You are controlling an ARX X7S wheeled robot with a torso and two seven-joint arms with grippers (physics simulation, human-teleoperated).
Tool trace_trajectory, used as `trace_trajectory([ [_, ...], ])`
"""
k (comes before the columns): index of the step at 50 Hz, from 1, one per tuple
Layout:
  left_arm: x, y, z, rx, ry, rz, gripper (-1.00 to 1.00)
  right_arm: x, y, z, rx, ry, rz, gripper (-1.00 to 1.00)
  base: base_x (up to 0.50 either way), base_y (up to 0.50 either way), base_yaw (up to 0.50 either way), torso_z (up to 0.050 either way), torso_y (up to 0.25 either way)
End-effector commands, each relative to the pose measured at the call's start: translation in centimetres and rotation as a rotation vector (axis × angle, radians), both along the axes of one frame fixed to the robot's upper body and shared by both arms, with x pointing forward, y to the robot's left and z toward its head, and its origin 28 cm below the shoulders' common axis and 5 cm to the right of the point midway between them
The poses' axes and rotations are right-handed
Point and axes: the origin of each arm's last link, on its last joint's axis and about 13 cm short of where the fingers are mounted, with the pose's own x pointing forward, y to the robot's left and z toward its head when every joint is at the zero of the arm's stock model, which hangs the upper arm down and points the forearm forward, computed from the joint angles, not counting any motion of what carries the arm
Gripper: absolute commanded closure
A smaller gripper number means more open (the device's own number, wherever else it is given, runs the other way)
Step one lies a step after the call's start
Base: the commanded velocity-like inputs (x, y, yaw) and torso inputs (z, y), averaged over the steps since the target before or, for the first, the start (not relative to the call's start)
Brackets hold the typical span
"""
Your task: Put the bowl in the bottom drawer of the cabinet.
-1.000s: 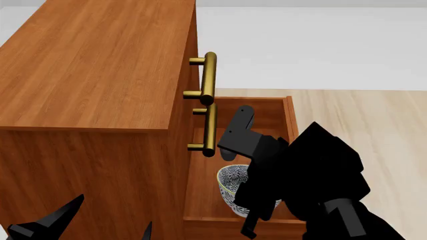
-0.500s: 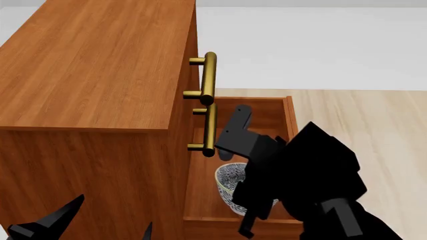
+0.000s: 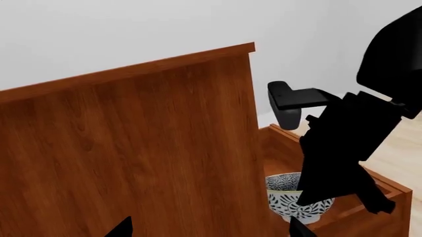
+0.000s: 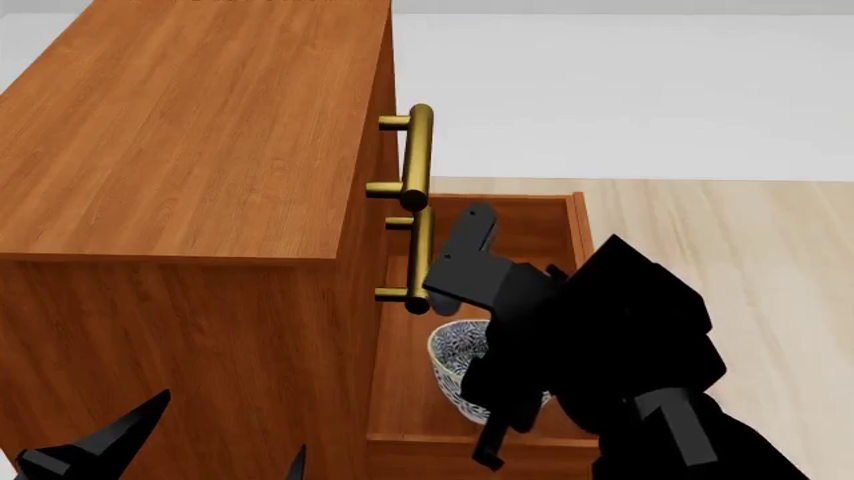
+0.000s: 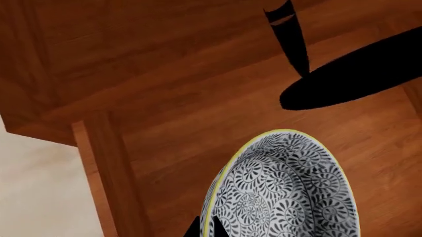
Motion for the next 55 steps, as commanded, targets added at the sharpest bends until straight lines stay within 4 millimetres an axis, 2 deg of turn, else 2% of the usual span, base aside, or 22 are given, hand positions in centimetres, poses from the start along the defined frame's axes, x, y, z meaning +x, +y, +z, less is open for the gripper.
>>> trace_trajectory([
  [1,-0.06,-0.01,0.0,0.001,-0.002,0.001,-1.0,0.0,-0.04,0.08,0.003,0.002,-0.007,1.0,0.0,0.0,0.0,0.0,0.0],
  [43,0.01,0.01,0.0,0.001,-0.001,-0.001,-1.0,-0.12,0.09,-0.33,-0.009,0.025,-0.002,1.0,0.0,0.0,0.0,0.0,0.0],
  [44,0.0,0.01,0.01,0.0,-0.001,-0.001,-1.0,-0.12,0.09,-0.34,-0.009,0.025,-0.001,-1.0,0.0,0.0,0.0,0.0,0.0],
  [55,-0.09,0.0,0.03,-0.001,-0.001,0.0,-1.0,-0.08,0.15,-0.24,-0.007,0.022,0.005,-1.0,0.0,0.0,0.0,0.0,0.001],
])
